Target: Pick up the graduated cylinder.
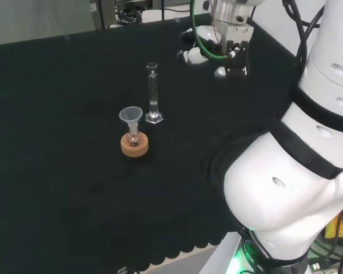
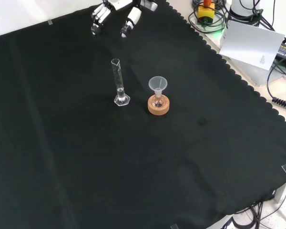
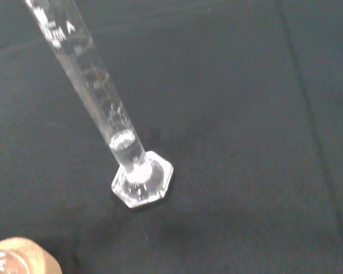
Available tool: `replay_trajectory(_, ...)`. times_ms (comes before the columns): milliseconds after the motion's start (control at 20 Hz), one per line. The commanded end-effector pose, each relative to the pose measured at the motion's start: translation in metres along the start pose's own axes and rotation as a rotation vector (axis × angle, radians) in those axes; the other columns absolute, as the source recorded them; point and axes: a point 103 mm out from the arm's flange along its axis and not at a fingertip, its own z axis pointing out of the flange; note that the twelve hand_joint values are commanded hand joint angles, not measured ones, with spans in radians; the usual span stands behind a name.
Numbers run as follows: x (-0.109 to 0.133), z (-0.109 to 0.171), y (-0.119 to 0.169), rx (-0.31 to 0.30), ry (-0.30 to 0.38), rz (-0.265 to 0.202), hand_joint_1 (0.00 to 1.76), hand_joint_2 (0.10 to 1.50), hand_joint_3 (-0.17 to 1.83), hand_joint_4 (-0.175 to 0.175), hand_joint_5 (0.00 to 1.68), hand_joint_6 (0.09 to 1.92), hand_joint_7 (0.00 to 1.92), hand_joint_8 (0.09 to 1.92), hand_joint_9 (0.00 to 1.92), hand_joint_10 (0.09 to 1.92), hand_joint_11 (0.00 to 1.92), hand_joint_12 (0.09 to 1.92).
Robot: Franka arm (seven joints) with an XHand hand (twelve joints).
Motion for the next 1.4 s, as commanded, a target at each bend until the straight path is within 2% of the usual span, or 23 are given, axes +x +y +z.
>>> replay_trajectory(50, 0.0, 0.057, 0.04, -0.032, 0.153, -0.023, 0.62, 1.14, -0.08, -0.044, 0.4, 0.09, 0.23, 0.7, 0.48, 0.68, 0.22, 1.39)
replay_trajectory(450, 0.004, 0.076, 0.041, 0.002, 0.152, -0.022, 0.67, 1.13, -0.1, -0.046, 0.43, 0.09, 0.25, 0.7, 0.51, 0.67, 0.25, 1.38)
replay_trajectory(600, 0.004, 0.082, 0.04, -0.012, 0.169, -0.023, 0.69, 1.12, -0.11, -0.047, 0.43, 0.09, 0.25, 0.7, 0.51, 0.67, 0.25, 1.38)
replay_trajectory(700, 0.002, 0.085, 0.039, -0.032, 0.205, -0.034, 0.73, 1.1, -0.12, -0.048, 0.44, 0.09, 0.26, 0.7, 0.51, 0.66, 0.25, 1.38)
replay_trajectory(850, 0.001, 0.092, 0.039, -0.046, 0.272, -0.065, 0.81, 1.07, -0.16, -0.05, 0.45, 0.09, 0.28, 0.7, 0.53, 0.66, 0.26, 1.37)
replay_trajectory(1050, 0.001, 0.104, 0.04, -0.036, 0.341, -0.108, 0.87, 1.05, -0.17, -0.052, 0.51, 0.09, 0.35, 0.7, 0.59, 0.63, 0.29, 1.35)
replay_trajectory(1400, 0.002, 0.121, 0.041, -0.017, 0.437, -0.22, 0.91, 1.03, -0.17, -0.047, 0.55, 0.09, 0.38, 0.68, 0.63, 0.58, 0.31, 1.34)
